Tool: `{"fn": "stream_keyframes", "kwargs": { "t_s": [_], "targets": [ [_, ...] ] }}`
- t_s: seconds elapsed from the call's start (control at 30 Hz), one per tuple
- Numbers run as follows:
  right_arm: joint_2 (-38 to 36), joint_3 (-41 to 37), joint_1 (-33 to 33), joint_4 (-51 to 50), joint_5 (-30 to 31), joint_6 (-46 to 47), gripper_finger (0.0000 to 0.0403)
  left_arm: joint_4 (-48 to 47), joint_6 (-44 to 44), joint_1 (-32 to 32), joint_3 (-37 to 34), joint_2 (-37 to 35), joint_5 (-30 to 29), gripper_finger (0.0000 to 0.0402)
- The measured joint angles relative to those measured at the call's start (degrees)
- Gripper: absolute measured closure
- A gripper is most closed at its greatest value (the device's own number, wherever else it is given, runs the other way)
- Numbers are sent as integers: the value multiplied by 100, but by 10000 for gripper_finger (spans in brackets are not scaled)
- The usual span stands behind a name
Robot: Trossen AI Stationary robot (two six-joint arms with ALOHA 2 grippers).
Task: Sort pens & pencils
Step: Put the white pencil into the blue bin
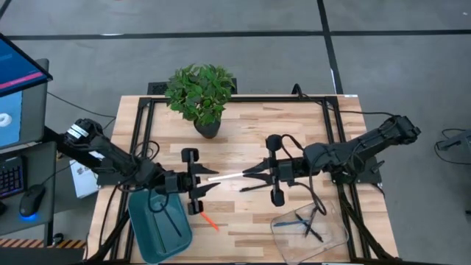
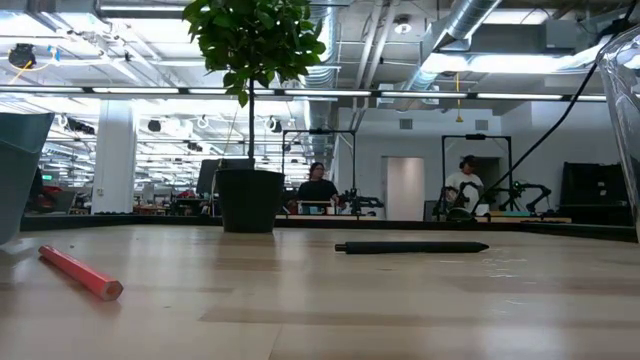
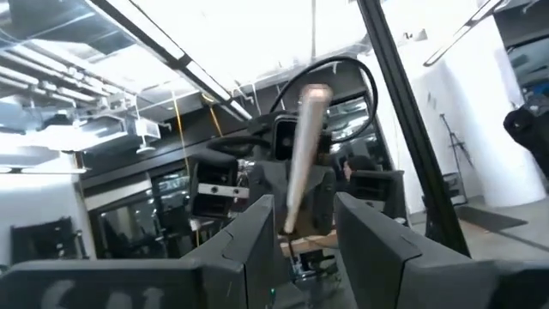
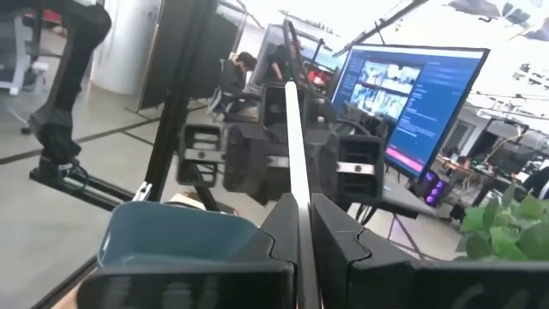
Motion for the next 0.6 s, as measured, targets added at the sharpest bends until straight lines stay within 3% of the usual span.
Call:
{"fn": "stream_keyframes", "kwargs": {
  "t_s": [0.6],
  "targets": [
    [2, 0, -19, -22, -25, -6, 367, 46, -501, 403, 2, 0, 1022, 285]
  ]
}}
